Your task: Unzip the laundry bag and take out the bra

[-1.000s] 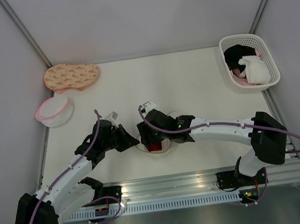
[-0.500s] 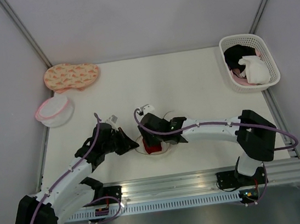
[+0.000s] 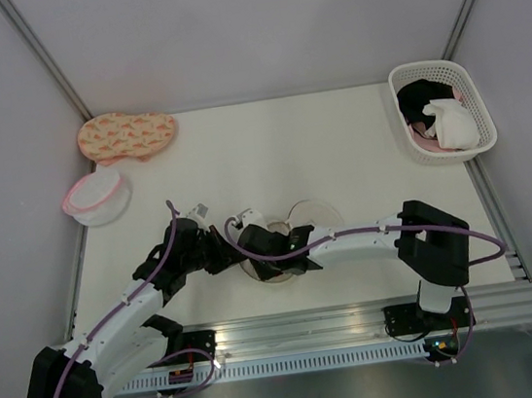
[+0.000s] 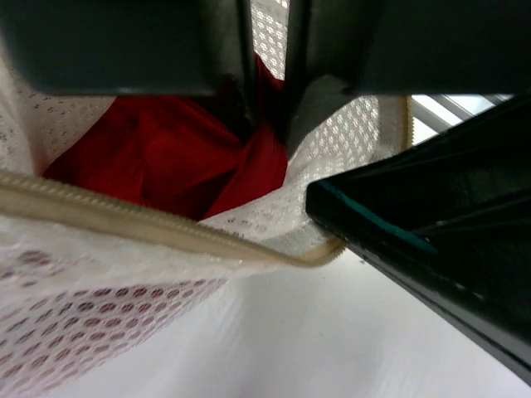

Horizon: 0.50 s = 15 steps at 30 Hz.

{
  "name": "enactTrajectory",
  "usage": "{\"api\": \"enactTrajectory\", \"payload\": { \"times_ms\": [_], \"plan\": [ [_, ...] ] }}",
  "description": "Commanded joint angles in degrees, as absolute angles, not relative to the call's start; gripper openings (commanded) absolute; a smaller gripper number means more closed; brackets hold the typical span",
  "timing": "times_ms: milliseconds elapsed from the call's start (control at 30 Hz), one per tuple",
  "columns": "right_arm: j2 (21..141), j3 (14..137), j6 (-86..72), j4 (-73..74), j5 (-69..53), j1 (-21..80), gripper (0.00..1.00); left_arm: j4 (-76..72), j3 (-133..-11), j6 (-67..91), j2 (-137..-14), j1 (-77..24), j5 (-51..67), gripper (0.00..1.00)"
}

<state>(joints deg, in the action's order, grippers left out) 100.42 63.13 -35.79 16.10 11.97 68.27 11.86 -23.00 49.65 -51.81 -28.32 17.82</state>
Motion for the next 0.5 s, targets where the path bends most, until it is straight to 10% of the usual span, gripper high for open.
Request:
{"api": "enactTrajectory", "payload": {
  "times_ms": [0,467],
  "plan": [
    [101.42,64.95,-36.13,17.75,15.64,68.64,0.1,9.84,-22.5,51.06,-50.98,-28.13,17.31,0.02],
    [84.29,69.96,-29.53,18.64,-3.21,68.55,0.0,9.76,-22.77,50.8,-52.03,-28.12,17.14,0.02]
  ]
}}
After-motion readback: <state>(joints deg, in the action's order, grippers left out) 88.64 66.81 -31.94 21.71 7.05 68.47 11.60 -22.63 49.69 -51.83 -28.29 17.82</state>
